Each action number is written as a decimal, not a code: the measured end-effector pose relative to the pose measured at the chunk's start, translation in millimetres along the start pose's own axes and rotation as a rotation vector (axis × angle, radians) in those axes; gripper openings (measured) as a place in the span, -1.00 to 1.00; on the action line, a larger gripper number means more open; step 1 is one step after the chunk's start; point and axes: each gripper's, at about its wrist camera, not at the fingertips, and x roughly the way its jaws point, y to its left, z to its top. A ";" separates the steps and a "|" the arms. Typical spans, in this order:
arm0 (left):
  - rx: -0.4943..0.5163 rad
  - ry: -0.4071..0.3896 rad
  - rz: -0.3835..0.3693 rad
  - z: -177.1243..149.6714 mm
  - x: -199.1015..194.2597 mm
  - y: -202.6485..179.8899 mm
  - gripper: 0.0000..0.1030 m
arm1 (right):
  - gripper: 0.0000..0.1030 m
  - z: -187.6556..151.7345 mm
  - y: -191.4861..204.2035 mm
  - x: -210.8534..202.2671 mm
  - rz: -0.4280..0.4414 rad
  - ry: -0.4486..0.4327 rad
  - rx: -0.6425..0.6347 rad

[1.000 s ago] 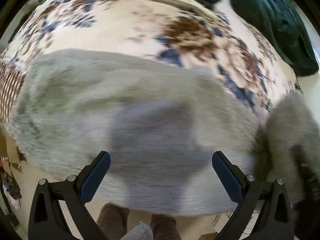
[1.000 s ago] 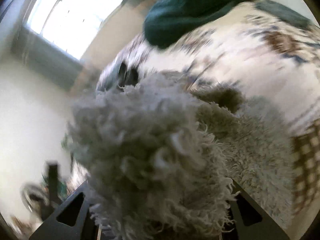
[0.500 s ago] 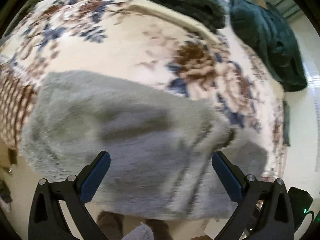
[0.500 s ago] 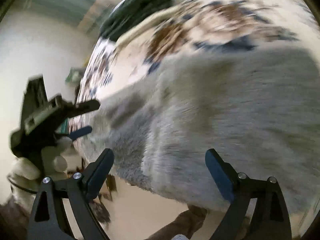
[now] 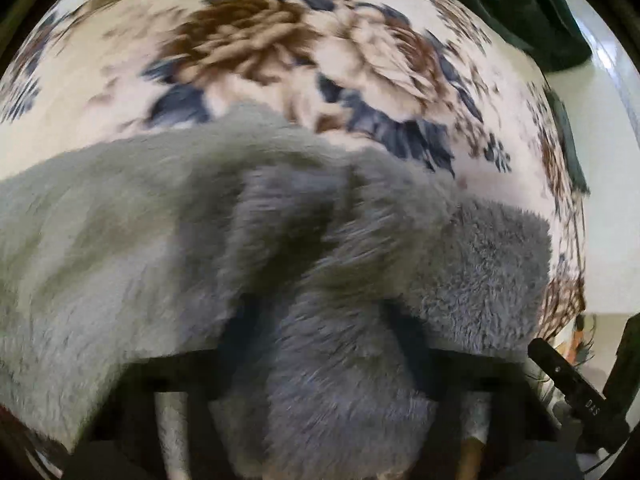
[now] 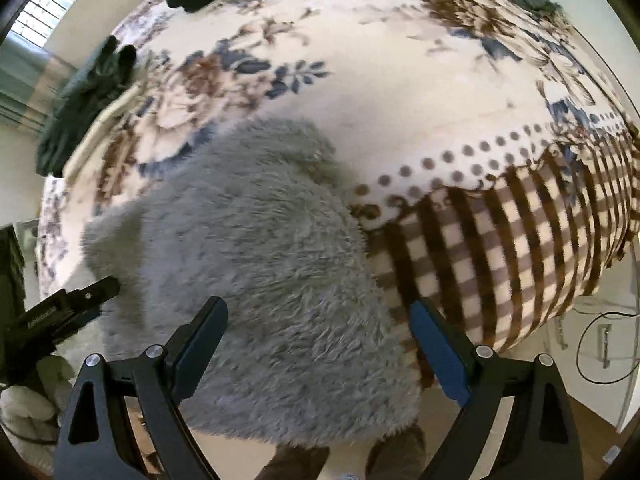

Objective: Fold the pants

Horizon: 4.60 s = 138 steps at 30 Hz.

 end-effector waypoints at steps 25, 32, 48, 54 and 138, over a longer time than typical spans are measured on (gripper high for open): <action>-0.359 0.022 -0.317 -21.1 -61.3 80.8 -0.37 | 0.83 4.4 6.1 14.0 -0.022 0.065 -0.009; -0.146 0.184 -0.163 -53.3 -11.9 37.1 -0.44 | 0.83 3.5 3.6 23.0 -0.031 0.102 0.008; -0.173 0.076 -0.129 -48.8 -39.0 69.5 -0.79 | 0.83 -9.8 15.1 34.5 -0.026 0.134 -0.001; -0.353 -0.016 -0.265 -42.9 -71.2 88.3 0.01 | 0.84 -7.1 21.8 33.4 -0.041 0.131 -0.049; -0.607 -0.702 -0.117 -124.5 -187.7 208.0 -0.69 | 1.00 -48.8 226.9 49.0 -0.196 0.086 -0.475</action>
